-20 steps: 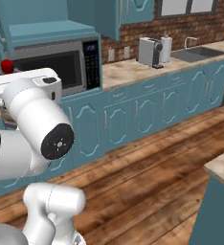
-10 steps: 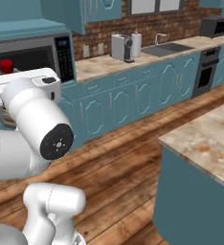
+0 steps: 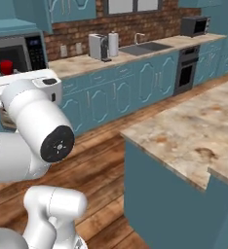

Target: Get the candle and the liquor from the cabinet and move them to the dining counter.

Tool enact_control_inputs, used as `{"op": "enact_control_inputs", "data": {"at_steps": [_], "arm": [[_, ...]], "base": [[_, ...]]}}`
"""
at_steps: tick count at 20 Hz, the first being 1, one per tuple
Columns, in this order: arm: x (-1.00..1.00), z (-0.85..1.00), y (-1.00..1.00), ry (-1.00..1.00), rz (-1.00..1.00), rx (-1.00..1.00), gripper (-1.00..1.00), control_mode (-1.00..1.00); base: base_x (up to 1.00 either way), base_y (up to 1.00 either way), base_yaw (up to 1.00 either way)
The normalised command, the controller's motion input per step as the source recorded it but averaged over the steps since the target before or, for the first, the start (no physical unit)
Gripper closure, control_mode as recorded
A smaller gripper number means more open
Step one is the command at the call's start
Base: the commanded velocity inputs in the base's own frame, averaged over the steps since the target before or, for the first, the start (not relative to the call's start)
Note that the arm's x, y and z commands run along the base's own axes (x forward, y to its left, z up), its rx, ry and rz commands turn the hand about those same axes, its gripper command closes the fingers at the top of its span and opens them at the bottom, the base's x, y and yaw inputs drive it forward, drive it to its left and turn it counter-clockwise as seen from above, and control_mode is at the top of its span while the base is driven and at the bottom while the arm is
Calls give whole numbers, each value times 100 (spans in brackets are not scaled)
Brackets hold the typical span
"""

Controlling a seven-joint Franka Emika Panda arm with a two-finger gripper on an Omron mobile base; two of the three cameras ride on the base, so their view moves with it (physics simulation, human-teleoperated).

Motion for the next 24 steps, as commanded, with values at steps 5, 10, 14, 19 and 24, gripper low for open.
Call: {"op": "enact_control_inputs", "data": {"at_steps": [5,10,14,19,24], "arm": [[0,0,0,0,0,0,100,100],[0,0,0,0,0,0,100,100],[0,0,0,0,0,0,100,100],[0,0,0,0,0,0,100,100],[0,0,0,0,0,0,100,100]], "base": [[0,-84,-7],[0,-86,-4],[0,-86,-2],[0,-94,0],[1,-97,0]]}}
